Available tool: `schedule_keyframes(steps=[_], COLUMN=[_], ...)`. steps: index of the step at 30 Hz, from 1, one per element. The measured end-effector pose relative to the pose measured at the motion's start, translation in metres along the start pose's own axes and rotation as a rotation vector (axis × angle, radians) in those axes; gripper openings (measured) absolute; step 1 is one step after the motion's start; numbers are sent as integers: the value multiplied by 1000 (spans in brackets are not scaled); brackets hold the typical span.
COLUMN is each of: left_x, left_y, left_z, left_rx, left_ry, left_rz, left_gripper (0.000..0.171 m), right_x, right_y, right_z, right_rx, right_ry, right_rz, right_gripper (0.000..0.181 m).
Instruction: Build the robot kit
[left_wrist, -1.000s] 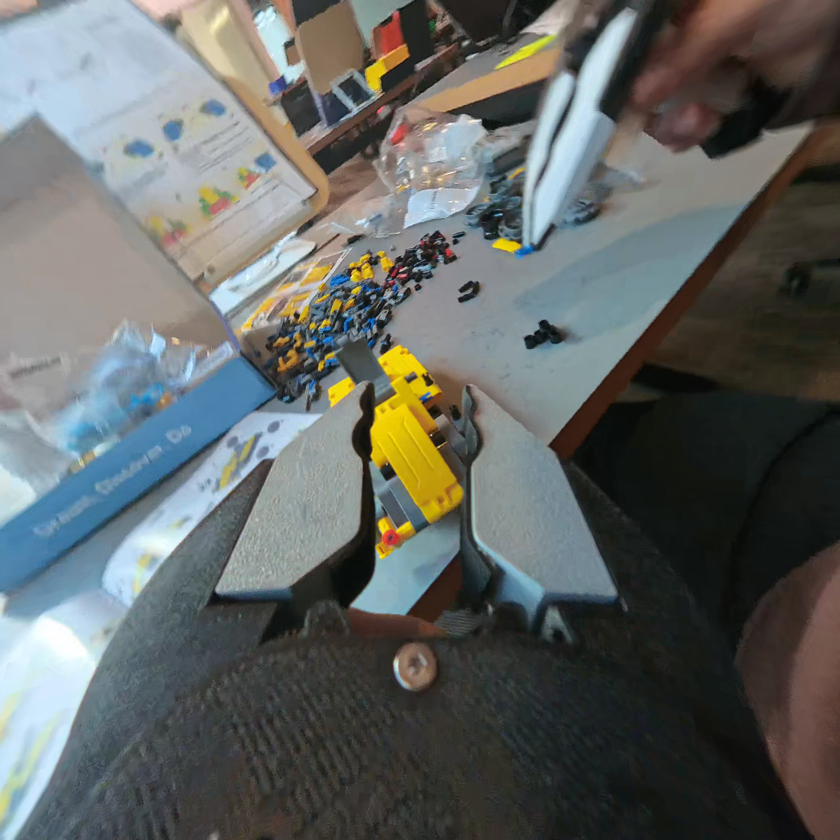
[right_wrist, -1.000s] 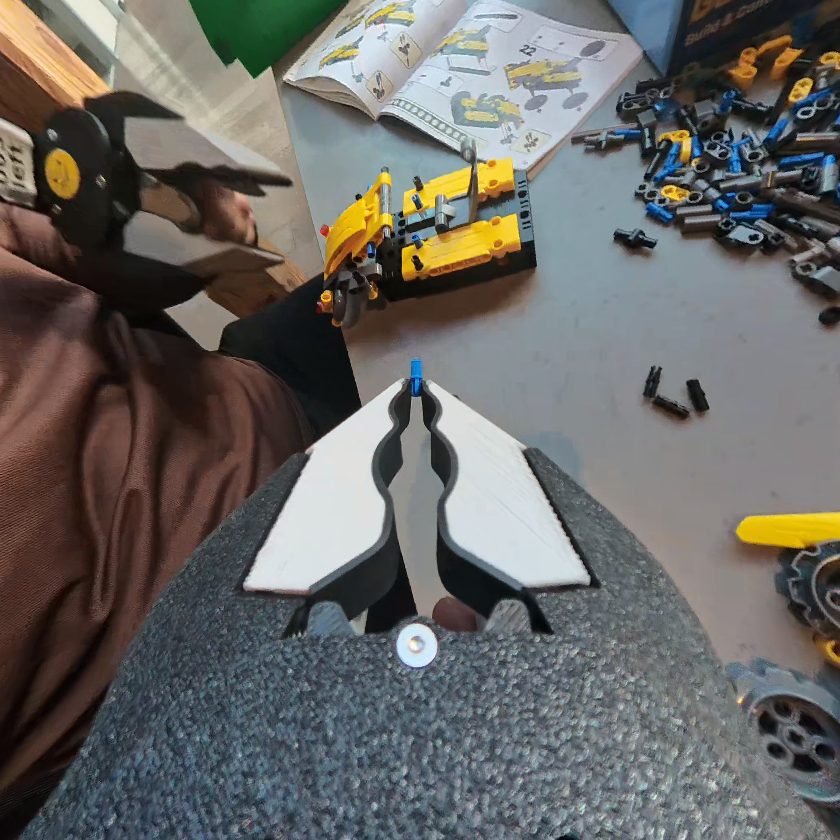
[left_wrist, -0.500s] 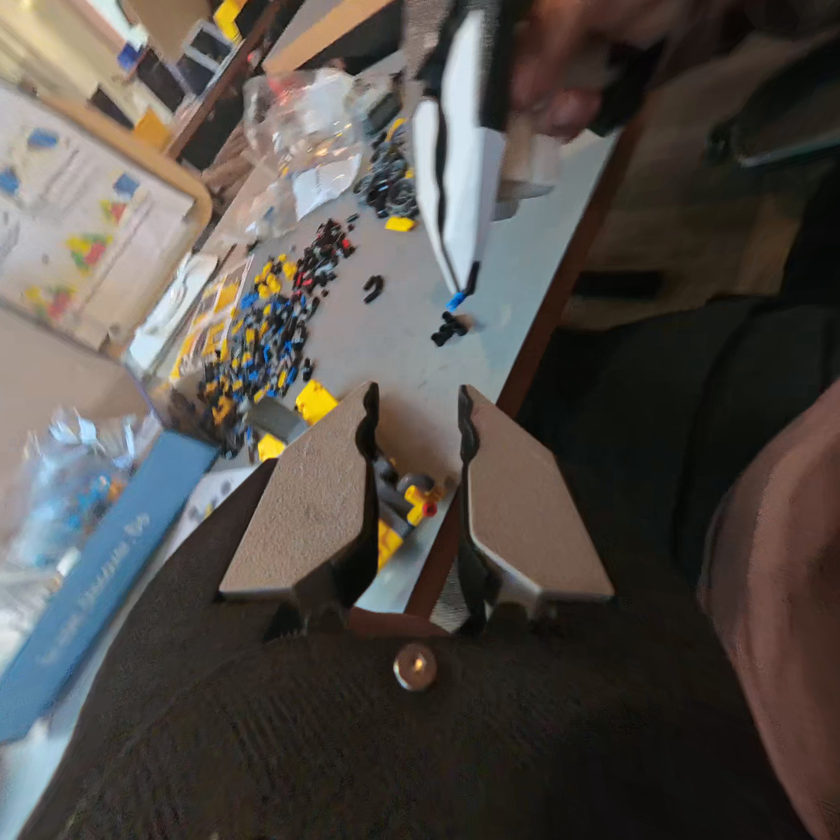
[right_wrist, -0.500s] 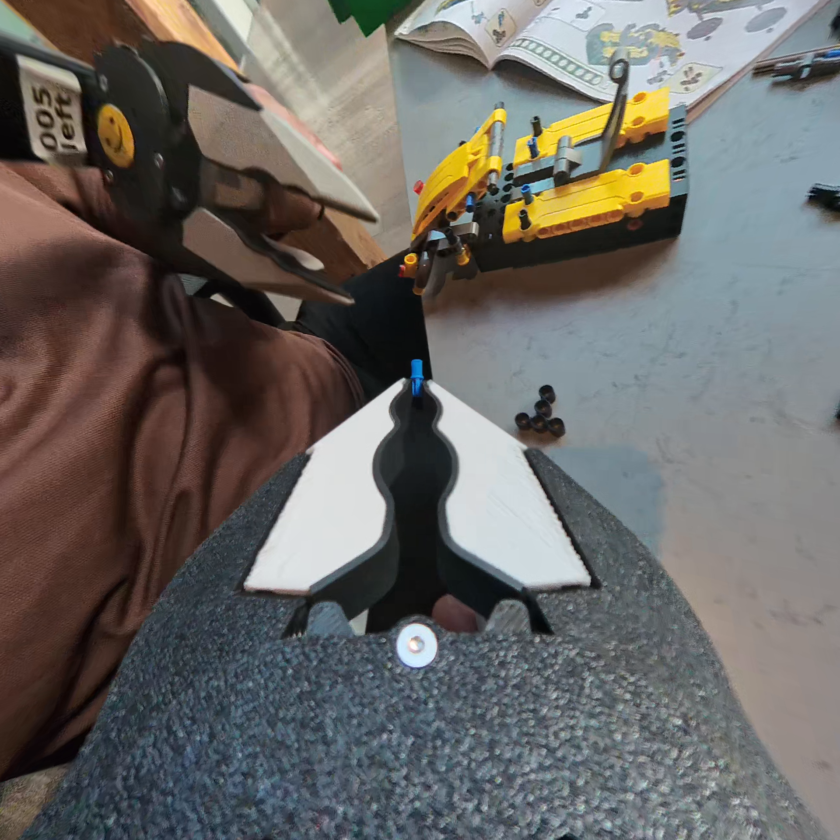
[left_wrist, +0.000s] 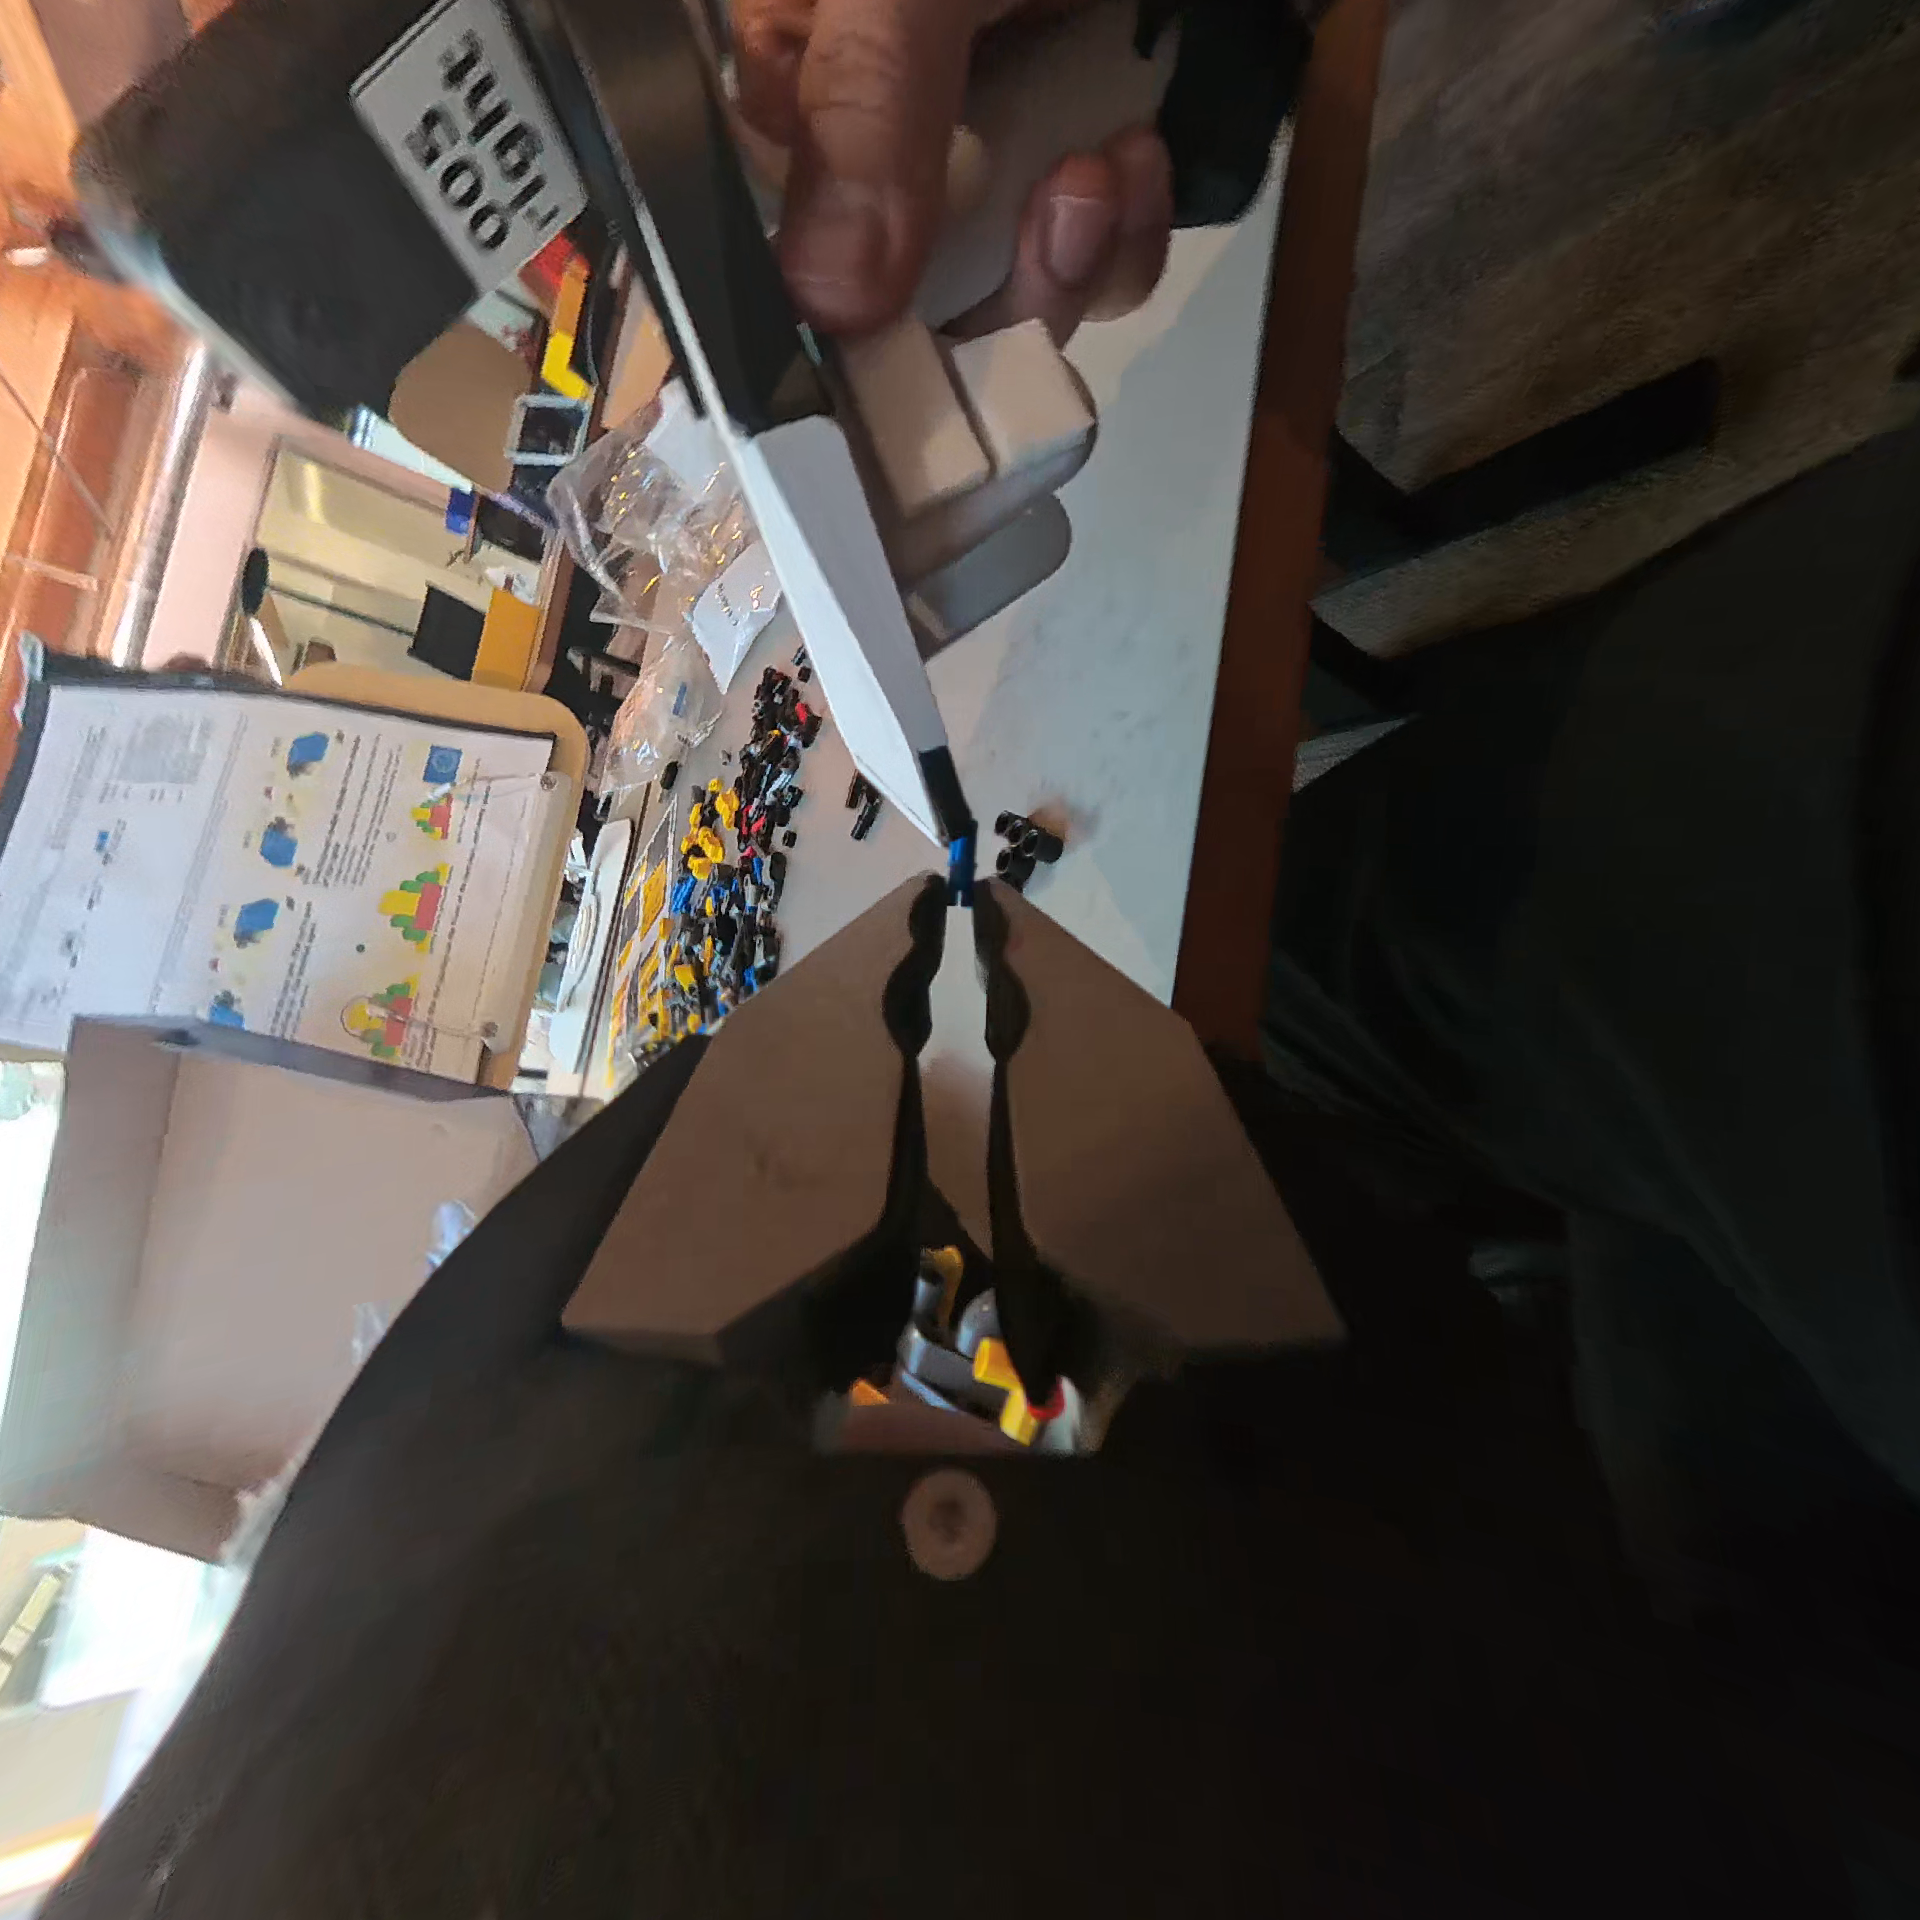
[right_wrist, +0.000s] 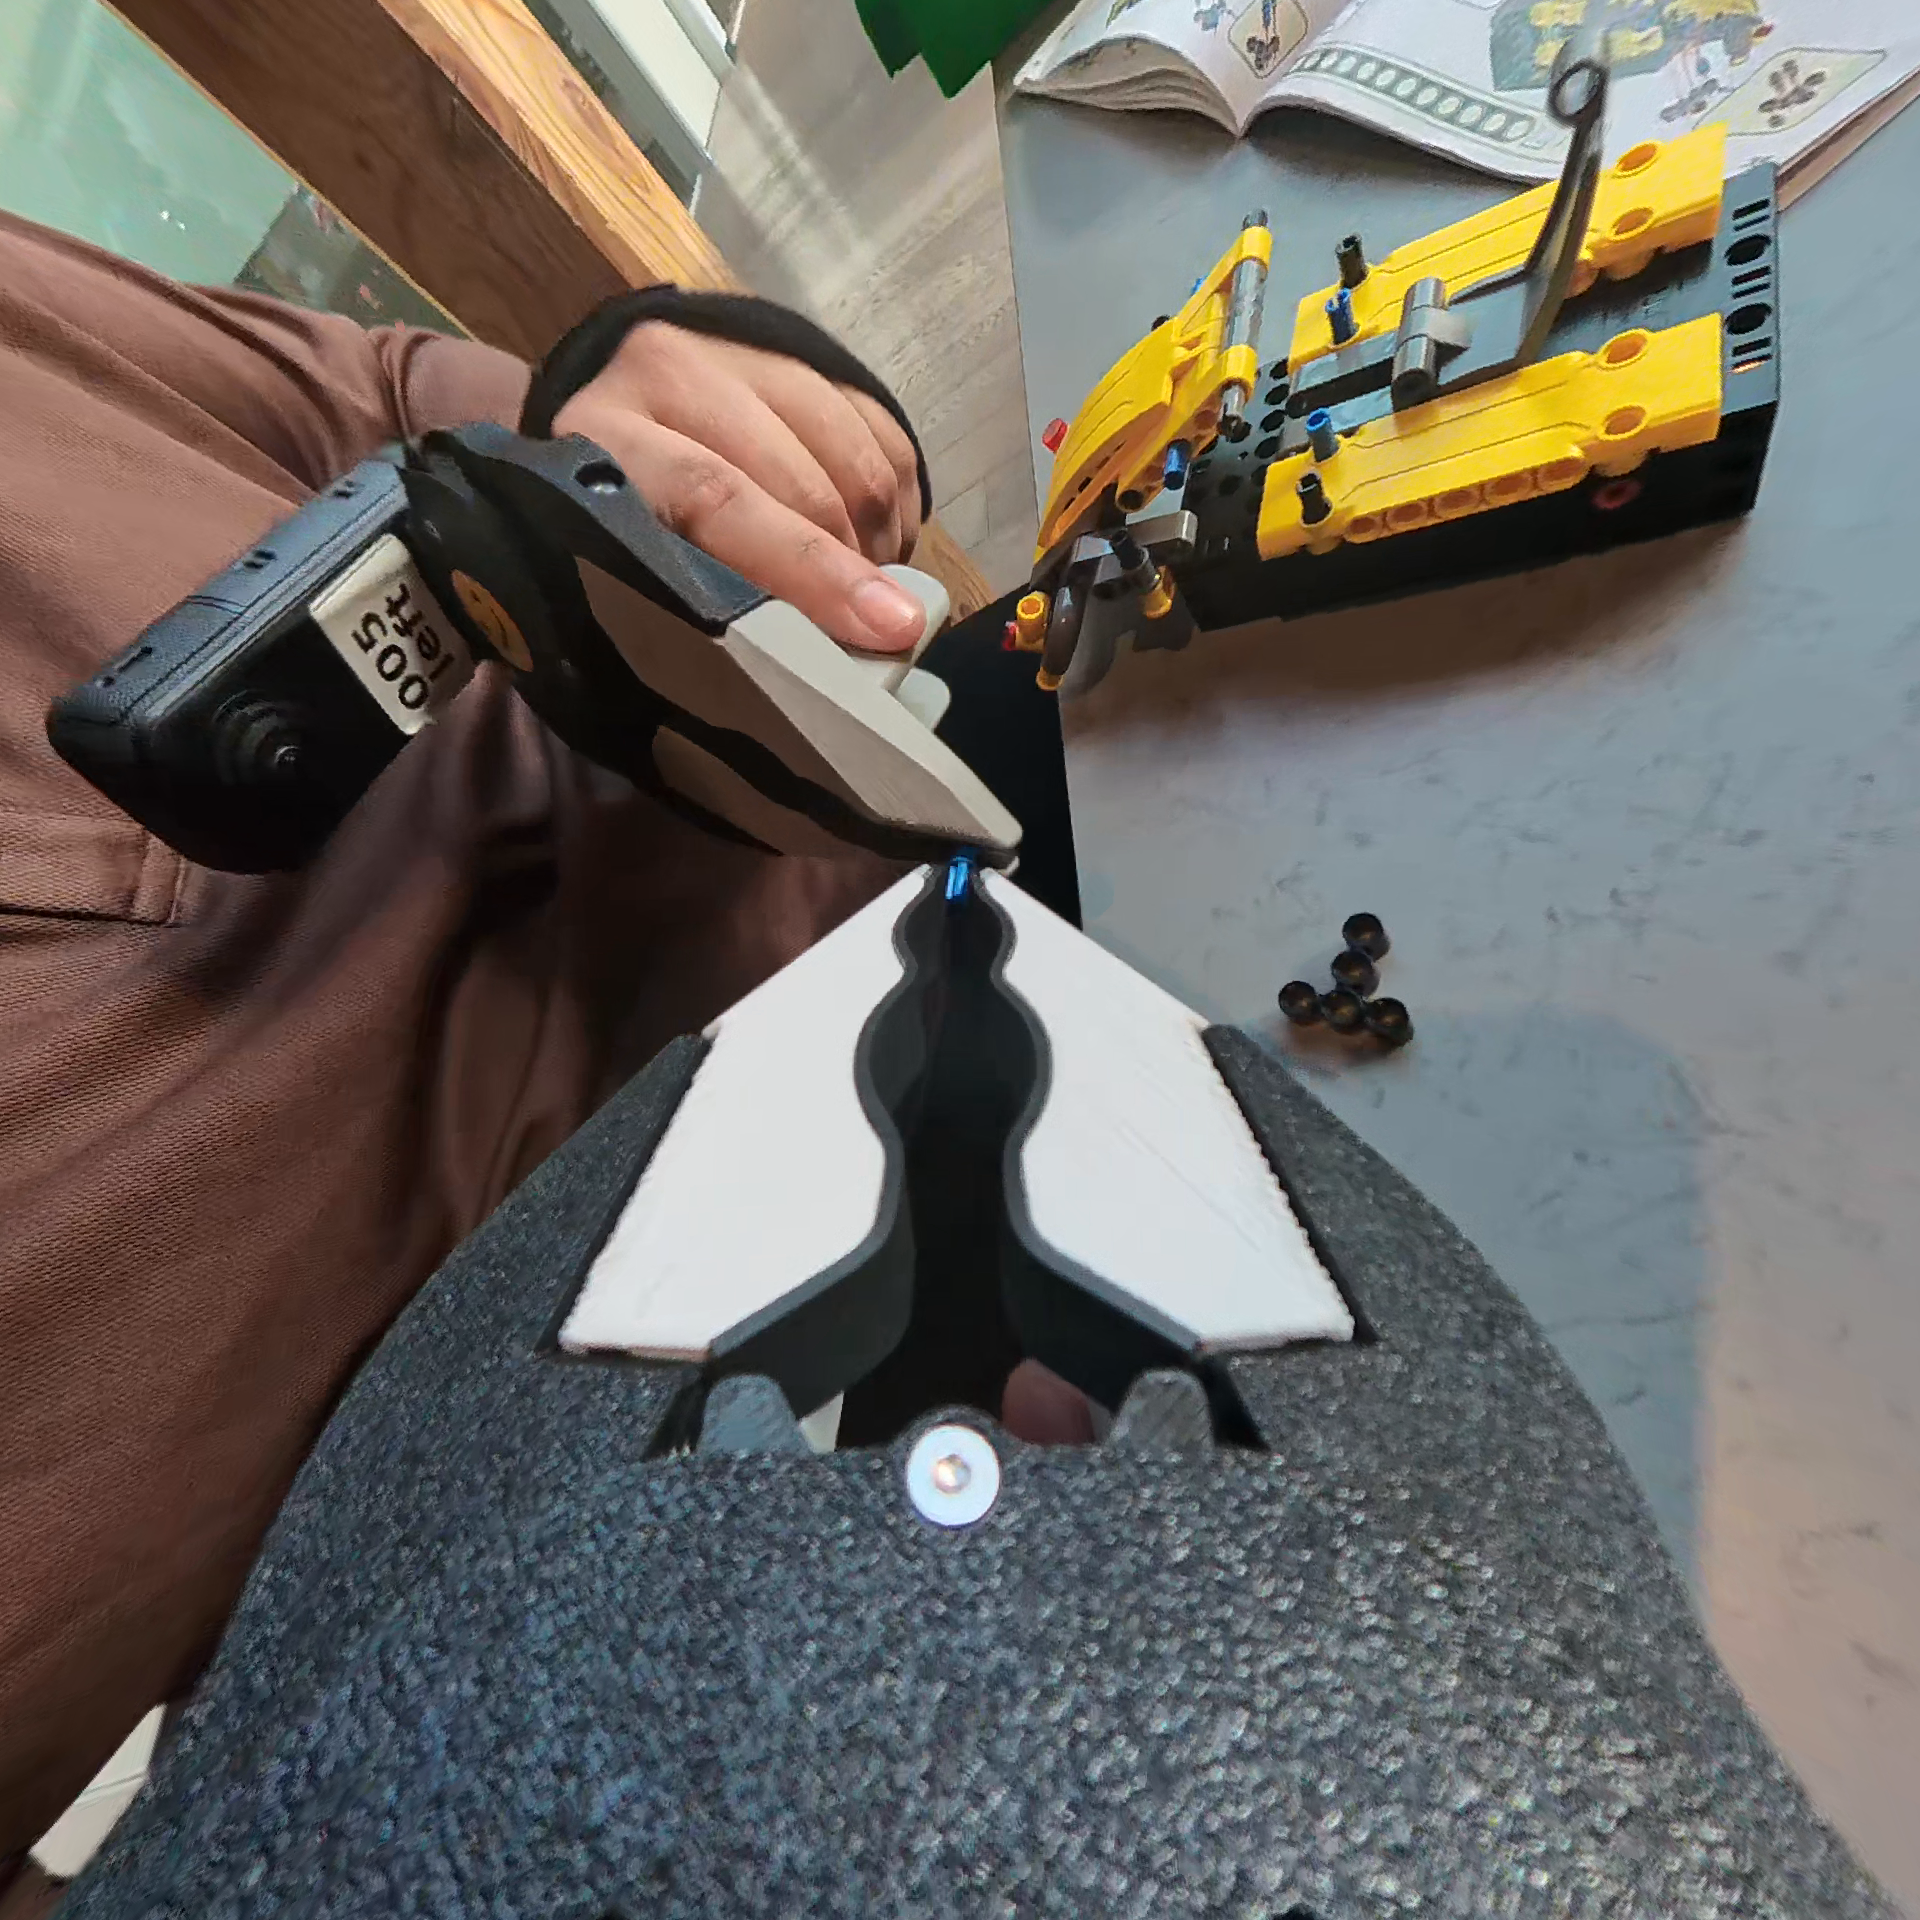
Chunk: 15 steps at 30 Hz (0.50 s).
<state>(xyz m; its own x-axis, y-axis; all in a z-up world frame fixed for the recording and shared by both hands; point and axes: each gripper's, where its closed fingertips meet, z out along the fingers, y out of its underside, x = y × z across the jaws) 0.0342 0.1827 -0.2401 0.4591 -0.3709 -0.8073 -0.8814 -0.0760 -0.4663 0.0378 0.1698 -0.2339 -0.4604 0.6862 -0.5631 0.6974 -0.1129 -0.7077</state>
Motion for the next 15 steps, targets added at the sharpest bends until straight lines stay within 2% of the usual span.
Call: schedule_keyframes(steps=[7, 11, 15], left_x=[-3, 5, 14], left_y=[-5, 2, 2], left_z=[-8, -12, -12], left_rx=[116, 143, 151], left_ry=[-3, 42, 90], left_rz=[-593, -808, -921], left_gripper=[2, 2, 2], right_x=[-8, -7, -5], right_y=[-7, -6, 0], right_z=[-17, -17, -7], right_rx=[122, 177, 167], right_ry=[71, 96, 90], right_rz=[-98, -118, -147], right_gripper=[2, 3, 6])
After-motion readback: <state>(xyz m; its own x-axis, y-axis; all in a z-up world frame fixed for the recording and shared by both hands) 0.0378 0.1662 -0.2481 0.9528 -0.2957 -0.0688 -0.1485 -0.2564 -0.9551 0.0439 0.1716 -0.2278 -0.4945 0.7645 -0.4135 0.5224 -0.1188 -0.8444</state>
